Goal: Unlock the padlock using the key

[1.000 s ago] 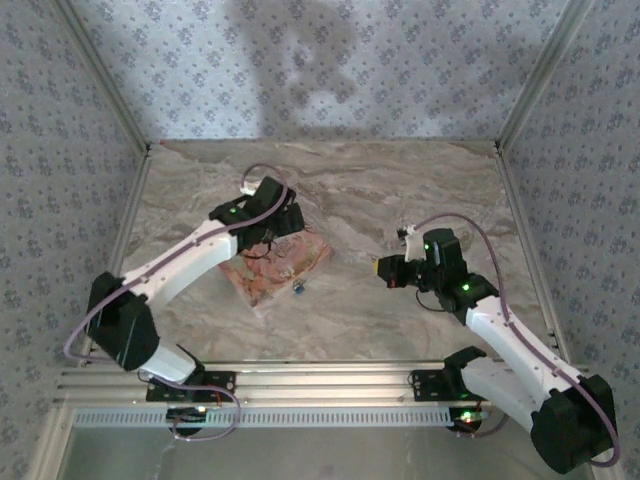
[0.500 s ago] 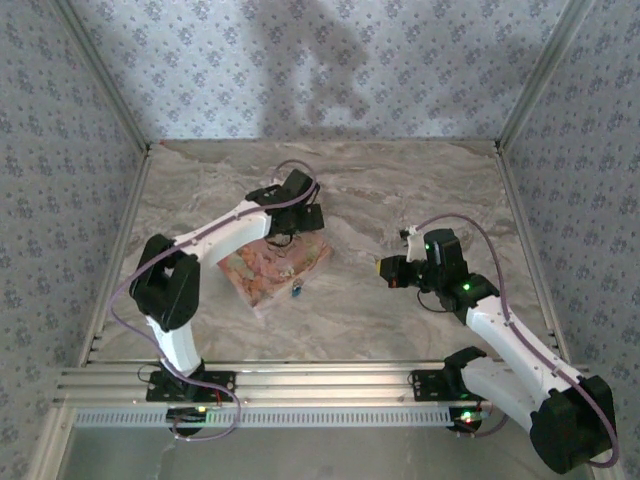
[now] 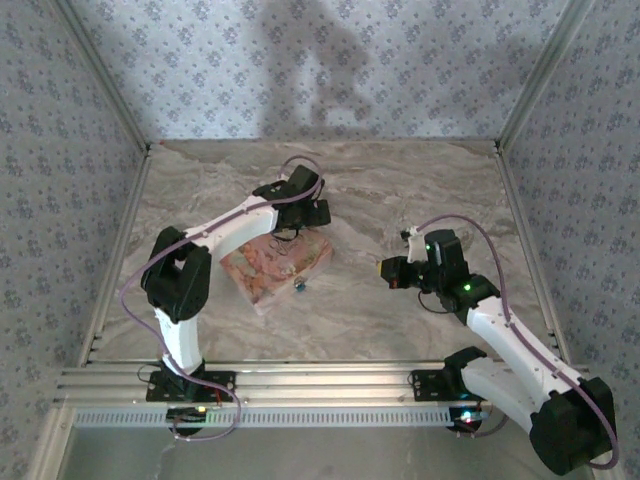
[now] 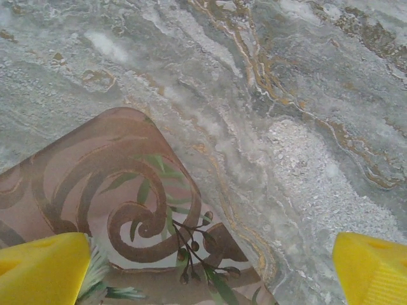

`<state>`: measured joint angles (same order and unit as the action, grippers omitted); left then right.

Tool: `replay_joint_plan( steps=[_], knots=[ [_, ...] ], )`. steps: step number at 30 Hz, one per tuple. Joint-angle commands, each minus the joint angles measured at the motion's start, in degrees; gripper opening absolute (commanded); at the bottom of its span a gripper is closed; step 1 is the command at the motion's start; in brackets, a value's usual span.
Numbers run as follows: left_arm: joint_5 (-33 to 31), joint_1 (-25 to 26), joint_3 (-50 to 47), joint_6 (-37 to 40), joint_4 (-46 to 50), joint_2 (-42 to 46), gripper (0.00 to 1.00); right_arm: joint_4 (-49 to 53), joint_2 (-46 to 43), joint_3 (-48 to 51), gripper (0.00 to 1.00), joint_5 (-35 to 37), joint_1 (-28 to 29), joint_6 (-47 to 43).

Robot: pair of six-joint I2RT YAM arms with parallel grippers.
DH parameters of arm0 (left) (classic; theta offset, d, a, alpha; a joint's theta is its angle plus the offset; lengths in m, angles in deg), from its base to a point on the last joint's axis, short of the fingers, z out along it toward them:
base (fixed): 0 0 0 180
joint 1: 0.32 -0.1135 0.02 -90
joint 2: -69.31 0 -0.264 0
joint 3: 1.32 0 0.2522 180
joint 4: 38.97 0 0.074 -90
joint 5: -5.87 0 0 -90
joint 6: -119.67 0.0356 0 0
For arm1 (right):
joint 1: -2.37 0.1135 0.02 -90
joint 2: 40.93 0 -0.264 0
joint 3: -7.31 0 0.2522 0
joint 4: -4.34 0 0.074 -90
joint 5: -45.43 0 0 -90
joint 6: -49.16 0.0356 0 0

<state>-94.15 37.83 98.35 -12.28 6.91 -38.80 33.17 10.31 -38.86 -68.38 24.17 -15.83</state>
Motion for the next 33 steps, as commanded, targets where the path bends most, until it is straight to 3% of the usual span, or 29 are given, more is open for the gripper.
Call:
replay_joint_plan(
  steps=[1,14,26,33],
  knots=[
    [6.22,-0.11,-0.06,1.2,-1.67,-2.71,0.98,2.51,-1.1,0.5,0.0,-1.15,-1.69,0.56],
    [15.55,2.88,3.08,6.41,-5.29,-7.03,0.97,7.76,-4.7,2.67,0.0,-4.54,-10.39,-0.41],
    [22.92,7.76,13.82,12.96,-0.01,-14.71,0.94,8.93,-5.33,3.3,0.0,-4.49,-11.87,-0.56],
    [27.46,8.44,13.75,15.78,0.75,-14.81,0.84,8.52,-5.35,3.31,0.0,-4.58,-12.14,-0.33]
  ],
)
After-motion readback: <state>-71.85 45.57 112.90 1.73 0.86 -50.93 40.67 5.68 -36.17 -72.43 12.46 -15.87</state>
